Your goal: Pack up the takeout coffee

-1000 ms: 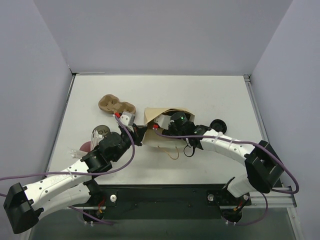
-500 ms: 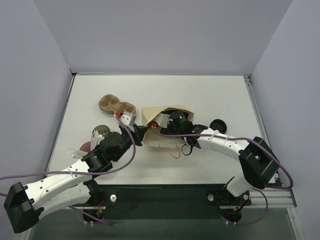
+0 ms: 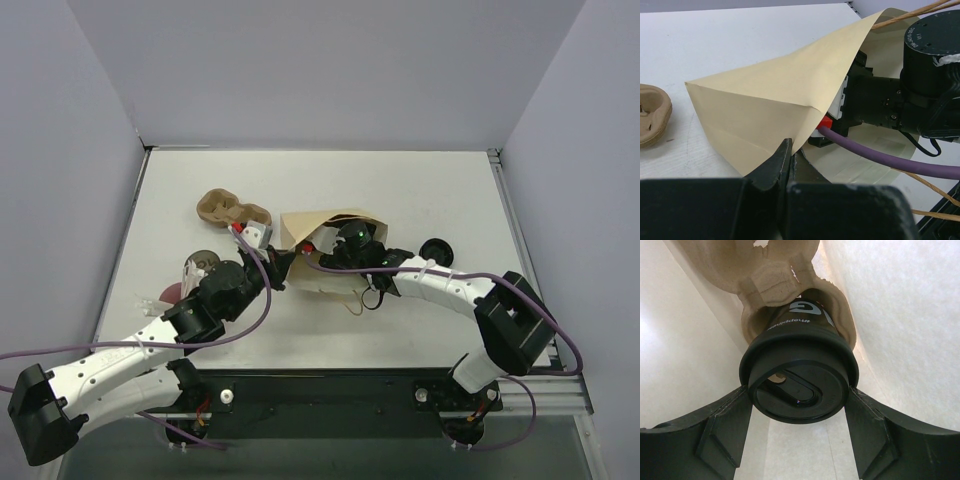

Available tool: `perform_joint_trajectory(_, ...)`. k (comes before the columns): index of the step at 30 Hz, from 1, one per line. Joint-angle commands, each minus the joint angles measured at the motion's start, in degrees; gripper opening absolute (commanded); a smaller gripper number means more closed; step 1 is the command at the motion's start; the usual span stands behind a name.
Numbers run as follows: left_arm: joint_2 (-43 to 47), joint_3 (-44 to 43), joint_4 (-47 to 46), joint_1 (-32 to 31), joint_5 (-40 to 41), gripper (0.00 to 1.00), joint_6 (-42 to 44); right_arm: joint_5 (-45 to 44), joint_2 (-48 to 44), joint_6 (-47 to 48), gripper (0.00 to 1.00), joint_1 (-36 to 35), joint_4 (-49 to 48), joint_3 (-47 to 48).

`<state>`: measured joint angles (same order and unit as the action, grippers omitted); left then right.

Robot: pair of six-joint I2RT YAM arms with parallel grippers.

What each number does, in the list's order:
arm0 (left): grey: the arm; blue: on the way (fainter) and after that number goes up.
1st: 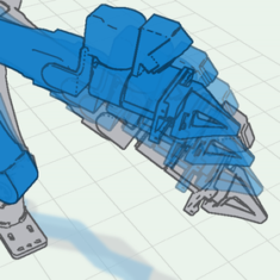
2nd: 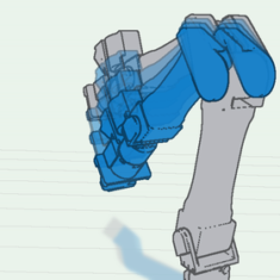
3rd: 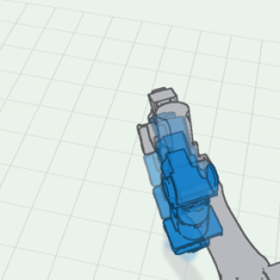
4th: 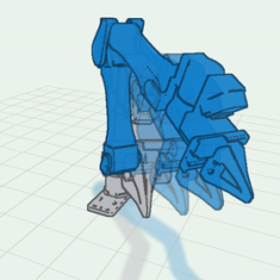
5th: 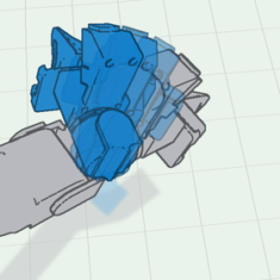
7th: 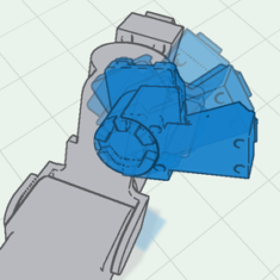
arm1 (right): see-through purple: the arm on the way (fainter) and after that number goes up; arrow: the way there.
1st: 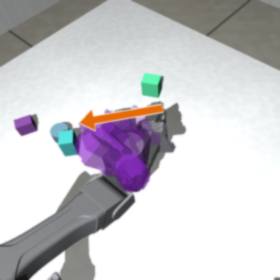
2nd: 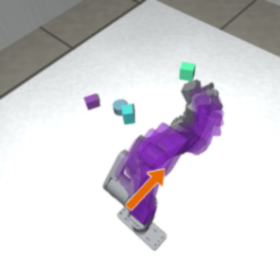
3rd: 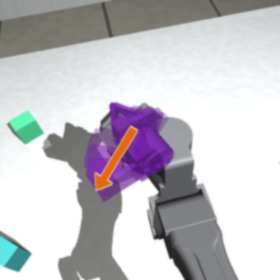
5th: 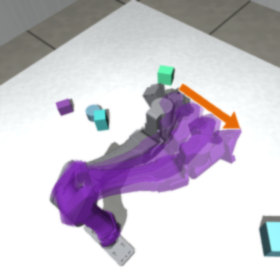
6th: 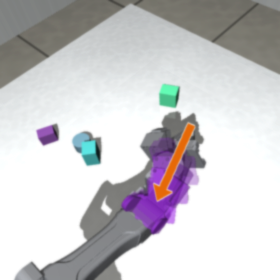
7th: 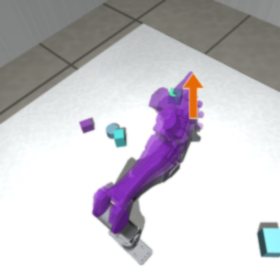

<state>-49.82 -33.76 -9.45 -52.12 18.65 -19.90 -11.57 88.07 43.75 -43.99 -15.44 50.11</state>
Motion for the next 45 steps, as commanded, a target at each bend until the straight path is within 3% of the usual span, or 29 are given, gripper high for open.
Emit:
perform_joint_trajectory(1,-0.18,-3.77,0.57,-0.35,-1.60,0.00,-0.49,-1.96,0.26,-1.47,0.71,1.27,-0.29,-0.10)
perform_joint_trajectory(8,-0.89,-5.17,1.98,-0.35,-0.47,0.00,-1.81,-1.87,-3.51,-1.73,0.80,0.57,2.78,0.17)
perform_joint_trajectory(32,-3.53,-11.94,9.37,-0.26,1.47,0.00,-4.80,2.08,-12.75,-7.53,0.78,0.48,21.85,4.21)
perform_joint_trajectory(35,-3.88,-12.21,9.37,-0.18,1.30,0.00,-4.53,2.87,-12.66,-7.89,0.81,0.48,24.04,5.35)
perform_joint_trajectory(36,-4.14,-12.38,9.37,-0.18,1.21,0.00,-4.45,3.66,-12.58,-7.97,0.89,0.57,24.58,5.61)
perform_joint_trajectory(37,-4.23,-12.65,9.37,-0.18,1.12,0.00,-4.44,3.92,-12.49,-8.32,0.90,0.57,25.10,6.22)
perform_joint_trajectory(45,-5.55,-14.23,9.37,-0.18,0.42,0.00,-3.83,5.25,-12.40,-9.29,0.86,0.66,28.27,7.81)
